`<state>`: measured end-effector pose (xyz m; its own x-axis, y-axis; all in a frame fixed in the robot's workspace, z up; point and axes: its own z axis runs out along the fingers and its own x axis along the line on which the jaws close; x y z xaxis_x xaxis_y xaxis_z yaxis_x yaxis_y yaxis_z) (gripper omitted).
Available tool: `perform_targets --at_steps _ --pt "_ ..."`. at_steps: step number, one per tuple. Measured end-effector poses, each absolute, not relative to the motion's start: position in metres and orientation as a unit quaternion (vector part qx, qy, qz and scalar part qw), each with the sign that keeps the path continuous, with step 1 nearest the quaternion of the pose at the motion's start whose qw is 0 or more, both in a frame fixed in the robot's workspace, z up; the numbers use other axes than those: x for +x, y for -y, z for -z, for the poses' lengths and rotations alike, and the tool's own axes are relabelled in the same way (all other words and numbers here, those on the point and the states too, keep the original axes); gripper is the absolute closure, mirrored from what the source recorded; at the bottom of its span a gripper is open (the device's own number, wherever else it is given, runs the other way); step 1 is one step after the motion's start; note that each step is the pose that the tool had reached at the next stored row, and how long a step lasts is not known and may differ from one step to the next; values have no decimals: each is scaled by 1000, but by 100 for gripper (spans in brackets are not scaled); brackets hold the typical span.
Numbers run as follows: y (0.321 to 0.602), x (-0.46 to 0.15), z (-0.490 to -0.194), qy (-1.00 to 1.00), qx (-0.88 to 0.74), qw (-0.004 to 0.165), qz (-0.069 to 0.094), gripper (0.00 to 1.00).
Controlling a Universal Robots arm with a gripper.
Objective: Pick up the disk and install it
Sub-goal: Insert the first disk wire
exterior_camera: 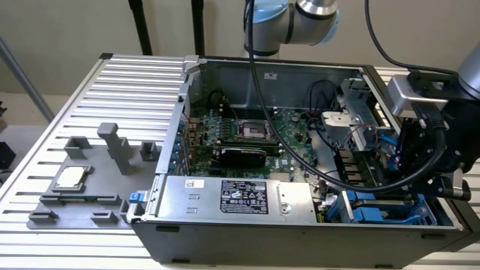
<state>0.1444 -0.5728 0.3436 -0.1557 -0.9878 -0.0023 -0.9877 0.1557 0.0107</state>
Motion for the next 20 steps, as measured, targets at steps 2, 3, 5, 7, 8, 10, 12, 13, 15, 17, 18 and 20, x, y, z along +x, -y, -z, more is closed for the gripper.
perform_targets --at_steps 2,3,5,7,8,10,12,13,15,17,18,20 --pt "573 144 -343 759 651 2 4 84" --pt "573 143 -343 758 652 2 4 84" --pt "572 143 -343 757 654 2 4 84" --pt "572 143 -343 755 656 1 3 84" --pt "572 143 -343 754 657 0 2 84" --pt "571 143 -342 752 659 -1 1 84" --pt "571 142 -342 750 661 -2 0 84" --pt "571 142 -342 749 662 -2 0 84" --pt "571 141 -342 748 663 -2 0 84" --pt "571 141 -342 748 664 -2 -1 84" --pt "571 141 -342 747 665 -2 -1 84" --pt "571 141 -341 747 665 -2 -1 84"
